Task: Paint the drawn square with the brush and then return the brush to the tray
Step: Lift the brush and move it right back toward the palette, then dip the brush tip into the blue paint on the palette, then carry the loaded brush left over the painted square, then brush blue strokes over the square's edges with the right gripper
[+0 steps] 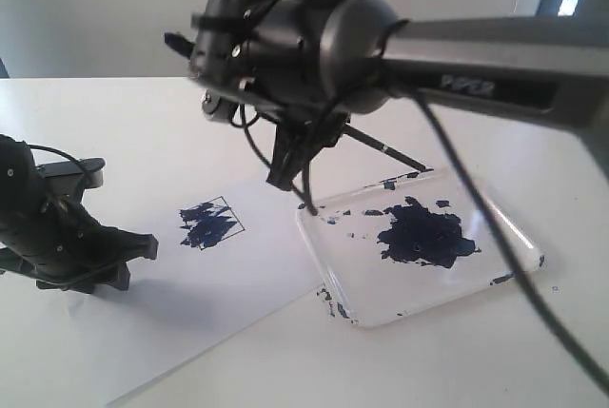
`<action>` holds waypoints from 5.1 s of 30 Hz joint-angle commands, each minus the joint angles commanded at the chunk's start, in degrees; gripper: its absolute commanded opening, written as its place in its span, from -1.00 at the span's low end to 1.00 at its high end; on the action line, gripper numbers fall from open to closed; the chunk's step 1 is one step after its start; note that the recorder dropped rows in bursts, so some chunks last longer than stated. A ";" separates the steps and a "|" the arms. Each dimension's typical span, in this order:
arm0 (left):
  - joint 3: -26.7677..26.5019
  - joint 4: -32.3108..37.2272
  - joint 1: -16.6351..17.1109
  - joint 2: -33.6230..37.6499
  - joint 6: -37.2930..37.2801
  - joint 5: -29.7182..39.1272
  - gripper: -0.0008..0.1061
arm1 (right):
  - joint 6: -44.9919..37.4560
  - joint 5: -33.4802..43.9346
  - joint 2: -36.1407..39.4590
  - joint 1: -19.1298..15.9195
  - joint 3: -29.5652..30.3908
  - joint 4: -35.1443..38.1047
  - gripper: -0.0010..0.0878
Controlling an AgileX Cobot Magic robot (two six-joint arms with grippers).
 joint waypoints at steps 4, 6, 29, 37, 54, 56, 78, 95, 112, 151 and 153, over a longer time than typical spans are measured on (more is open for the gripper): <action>0.31 0.00 0.00 -2.86 -0.76 -2.81 -0.09 | 0.00 0.00 -5.02 -2.33 2.51 4.89 -0.98; 0.77 0.00 0.00 -5.74 -0.76 -4.24 -0.09 | 0.00 0.00 -7.40 -3.17 5.43 6.06 -0.98; 14.59 1.58 0.00 -38.28 -0.57 -10.06 -0.09 | 23.18 -12.26 -17.14 -5.40 44.70 3.98 -0.98; 16.74 0.56 0.00 -43.28 -0.76 -10.12 -0.09 | 28.00 -17.17 -17.14 -5.40 50.90 4.12 -0.98; 16.72 0.18 0.00 -43.30 -0.76 -9.05 -0.09 | 36.83 -20.80 -13.00 -5.40 53.26 -2.66 -0.09; 16.72 0.18 0.00 -43.30 -0.53 -9.05 -0.09 | 36.64 -19.63 -13.00 -5.40 53.26 -2.77 -0.09; 16.72 0.18 0.00 -43.30 -0.55 -7.81 -0.09 | 30.16 -15.67 -12.95 -5.40 53.49 3.73 -0.09; 16.72 0.18 0.00 -43.30 -0.41 -7.79 -0.09 | 29.72 -15.83 -9.51 -5.40 55.86 1.52 -0.96; 16.72 0.18 0.00 -34.74 -0.41 -9.67 -0.09 | 4.97 0.00 -9.11 4.58 34.45 -10.75 -0.98; 16.72 -4.28 -5.76 -12.21 -3.79 -22.42 -0.09 | -4.78 0.00 11.43 6.60 16.46 -24.57 -0.98; 16.72 -4.28 -5.76 -12.21 -3.79 -22.42 -0.09 | -4.78 0.00 11.43 6.60 16.46 -24.57 -0.98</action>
